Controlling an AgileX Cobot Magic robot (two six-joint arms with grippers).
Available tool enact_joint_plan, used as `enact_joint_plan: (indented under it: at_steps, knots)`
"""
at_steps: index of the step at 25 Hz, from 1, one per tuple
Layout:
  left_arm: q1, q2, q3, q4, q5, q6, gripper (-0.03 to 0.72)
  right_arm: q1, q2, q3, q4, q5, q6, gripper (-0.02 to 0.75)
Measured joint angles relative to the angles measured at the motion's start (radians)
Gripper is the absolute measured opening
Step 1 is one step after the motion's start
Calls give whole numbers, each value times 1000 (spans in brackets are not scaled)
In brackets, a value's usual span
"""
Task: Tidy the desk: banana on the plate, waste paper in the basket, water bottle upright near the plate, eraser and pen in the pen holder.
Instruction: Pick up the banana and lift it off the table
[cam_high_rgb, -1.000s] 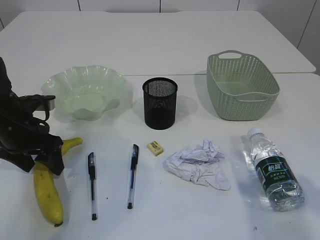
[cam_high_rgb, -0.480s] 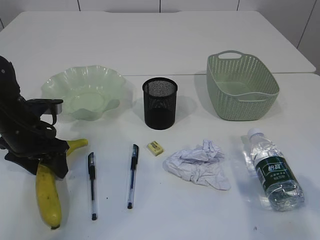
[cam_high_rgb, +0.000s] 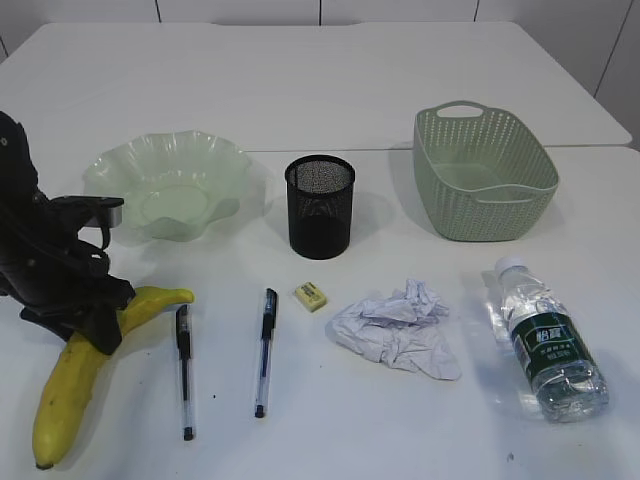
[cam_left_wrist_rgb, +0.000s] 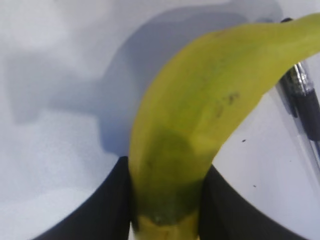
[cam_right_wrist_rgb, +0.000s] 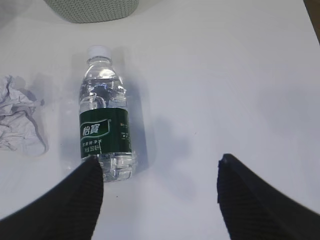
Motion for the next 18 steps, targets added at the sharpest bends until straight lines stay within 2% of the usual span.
enact_joint_plan:
  at_steps: [9,18]
  knots:
    - [0,-6,-38,9,72,0,219,0,0,0,0,-2,0,532]
    - [0,-36,-363,-28,273,0,218,0,0,0,0,-6,0,532]
